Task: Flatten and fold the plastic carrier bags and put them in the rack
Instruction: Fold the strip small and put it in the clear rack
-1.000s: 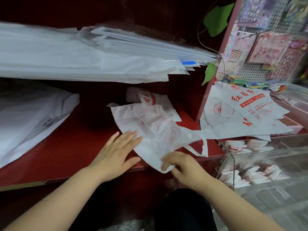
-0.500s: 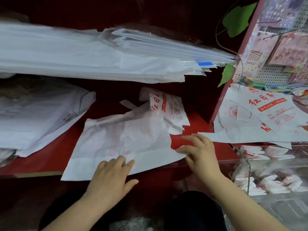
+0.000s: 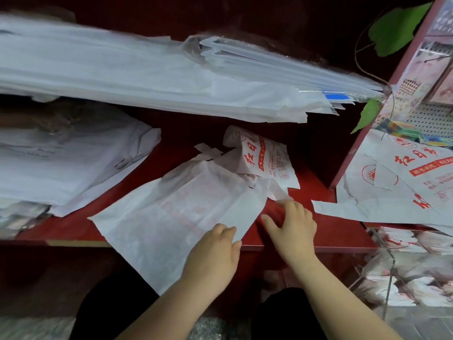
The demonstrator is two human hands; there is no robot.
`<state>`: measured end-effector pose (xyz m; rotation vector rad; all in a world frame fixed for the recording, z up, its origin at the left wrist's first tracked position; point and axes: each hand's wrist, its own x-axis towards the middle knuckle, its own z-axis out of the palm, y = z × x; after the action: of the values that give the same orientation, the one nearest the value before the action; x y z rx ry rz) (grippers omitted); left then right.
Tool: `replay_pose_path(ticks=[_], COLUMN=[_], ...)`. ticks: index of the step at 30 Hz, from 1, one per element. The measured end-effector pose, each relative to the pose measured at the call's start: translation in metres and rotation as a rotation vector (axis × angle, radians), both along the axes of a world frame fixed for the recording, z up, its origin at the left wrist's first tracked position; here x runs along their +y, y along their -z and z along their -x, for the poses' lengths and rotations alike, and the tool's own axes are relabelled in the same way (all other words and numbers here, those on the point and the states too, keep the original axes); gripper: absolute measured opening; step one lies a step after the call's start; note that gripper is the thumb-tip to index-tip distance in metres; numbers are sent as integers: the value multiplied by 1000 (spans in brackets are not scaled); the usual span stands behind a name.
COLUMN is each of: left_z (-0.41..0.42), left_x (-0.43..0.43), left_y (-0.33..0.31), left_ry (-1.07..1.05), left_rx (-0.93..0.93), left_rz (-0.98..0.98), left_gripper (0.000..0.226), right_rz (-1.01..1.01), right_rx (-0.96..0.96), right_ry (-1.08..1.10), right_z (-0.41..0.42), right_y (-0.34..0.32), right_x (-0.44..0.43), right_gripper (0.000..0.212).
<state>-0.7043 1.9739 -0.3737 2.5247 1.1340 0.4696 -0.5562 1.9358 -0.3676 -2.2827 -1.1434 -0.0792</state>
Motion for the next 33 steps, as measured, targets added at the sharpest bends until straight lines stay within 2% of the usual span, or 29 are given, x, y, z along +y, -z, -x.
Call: replay_pose_path(ticks=[4,7,9,11,15,18,21,25,27,29,31,33], left_z=[6,21,36,51,65,60,50,51,56,62,68,74], left_x=[1,32,70,109,157,167,162,153,147,143,143,140], left_y=[-12,-27,-28,-23,-17,-21,-24,-26,-29,-30,-28,-26], left_ry=[57,-153,-311,-415,-493,-412,-316,-350,-408,-411,-357,-315], left_rx=[-171,-312,-299,-191,23,-3,19,79,196,201,119,-38], left_rz=[139,188,147,107,248,334,381,360,303,296,357,436], left_gripper=[35,24,24,34,66,73,69,66,59,36,30,23], right_rz=[177,291,314,310,277,252,233,117,24,-108,-170,-203], right_rx=[-13,-53,-59,-11,122,184,212,229,273,403,488,586], right_ry=[5,-14,-16,-32,-49,-25,4,13,-28,-71,-73,-65], right_z=[0,6,9,11,7,1,-4,-5,-9,-13,-19,-23], right_y=[3,4,4,4,-1,-2,-3,-2,-2,-4,-6,-8], right_x=[3,9,12,16,19,20,22,21,18,15,13,12], right_gripper=[49,64,68,65,52,39,24,2,16,29,31,28])
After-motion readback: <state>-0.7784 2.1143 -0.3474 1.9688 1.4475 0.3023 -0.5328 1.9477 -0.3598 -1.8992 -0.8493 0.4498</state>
